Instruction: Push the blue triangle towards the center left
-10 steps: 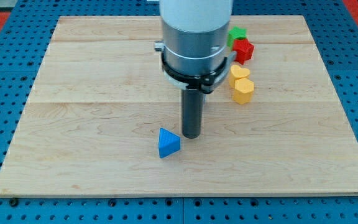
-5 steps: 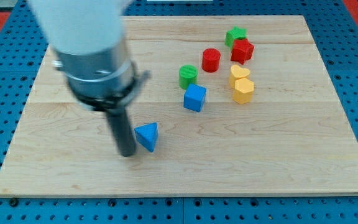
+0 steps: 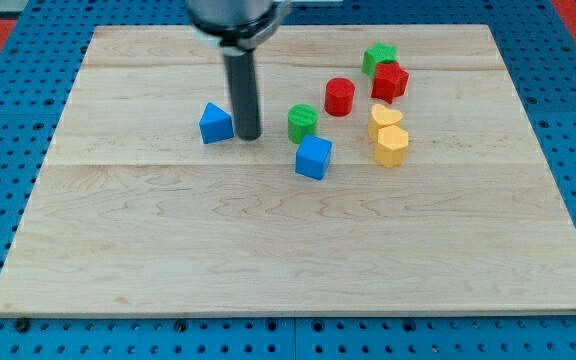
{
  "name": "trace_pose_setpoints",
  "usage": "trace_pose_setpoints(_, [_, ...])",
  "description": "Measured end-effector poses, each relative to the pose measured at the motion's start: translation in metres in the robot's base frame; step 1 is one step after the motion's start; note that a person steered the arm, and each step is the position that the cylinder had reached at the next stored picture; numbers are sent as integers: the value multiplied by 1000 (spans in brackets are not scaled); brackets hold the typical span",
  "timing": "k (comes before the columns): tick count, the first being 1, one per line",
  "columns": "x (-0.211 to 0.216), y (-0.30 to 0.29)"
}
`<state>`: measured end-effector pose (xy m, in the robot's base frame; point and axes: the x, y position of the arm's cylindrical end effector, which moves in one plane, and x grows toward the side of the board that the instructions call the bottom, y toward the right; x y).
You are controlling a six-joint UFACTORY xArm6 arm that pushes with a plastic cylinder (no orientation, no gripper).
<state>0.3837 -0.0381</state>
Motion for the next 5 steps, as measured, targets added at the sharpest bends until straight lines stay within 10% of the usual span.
trace_pose_setpoints(4, [20, -122])
trace_pose_setpoints(5, [18, -65])
